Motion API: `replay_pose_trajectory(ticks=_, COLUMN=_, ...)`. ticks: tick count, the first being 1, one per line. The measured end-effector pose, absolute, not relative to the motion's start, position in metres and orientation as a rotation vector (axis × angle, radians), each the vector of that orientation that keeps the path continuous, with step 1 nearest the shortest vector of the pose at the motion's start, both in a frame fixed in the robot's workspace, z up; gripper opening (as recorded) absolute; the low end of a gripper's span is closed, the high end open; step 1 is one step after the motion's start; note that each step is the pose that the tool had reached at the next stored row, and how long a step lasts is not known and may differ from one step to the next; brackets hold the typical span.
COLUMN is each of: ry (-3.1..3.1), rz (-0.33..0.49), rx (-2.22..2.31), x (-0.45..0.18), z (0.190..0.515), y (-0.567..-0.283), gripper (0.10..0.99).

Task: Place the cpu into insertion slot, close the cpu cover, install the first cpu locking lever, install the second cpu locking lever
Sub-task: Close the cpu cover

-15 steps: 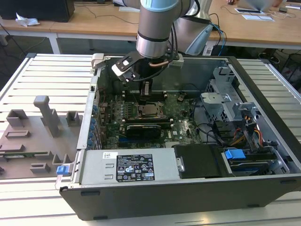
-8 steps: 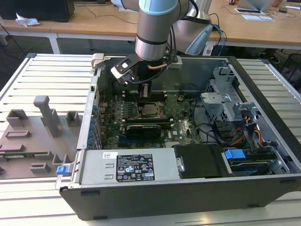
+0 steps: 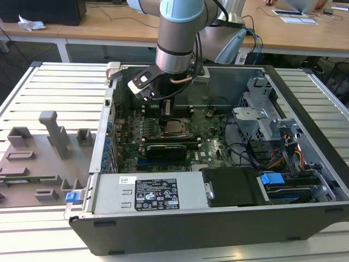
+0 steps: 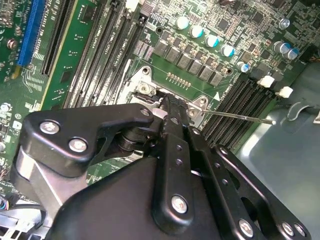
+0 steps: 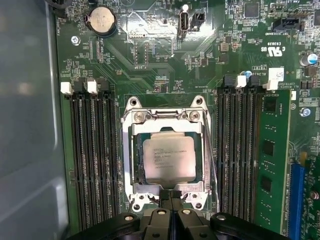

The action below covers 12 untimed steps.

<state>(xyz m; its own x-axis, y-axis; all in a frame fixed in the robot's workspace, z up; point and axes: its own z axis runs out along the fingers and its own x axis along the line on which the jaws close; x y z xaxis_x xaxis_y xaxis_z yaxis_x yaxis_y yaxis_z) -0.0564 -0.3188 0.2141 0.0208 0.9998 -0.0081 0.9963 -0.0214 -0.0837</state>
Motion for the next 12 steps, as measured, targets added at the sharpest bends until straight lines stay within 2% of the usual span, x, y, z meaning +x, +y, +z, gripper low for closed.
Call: replay_pose_trajectory(ticks=12, ry=-2.160, rz=0.099, rx=-2.205, x=-0.046, z=0.205, y=-0.319, gripper=0.106)
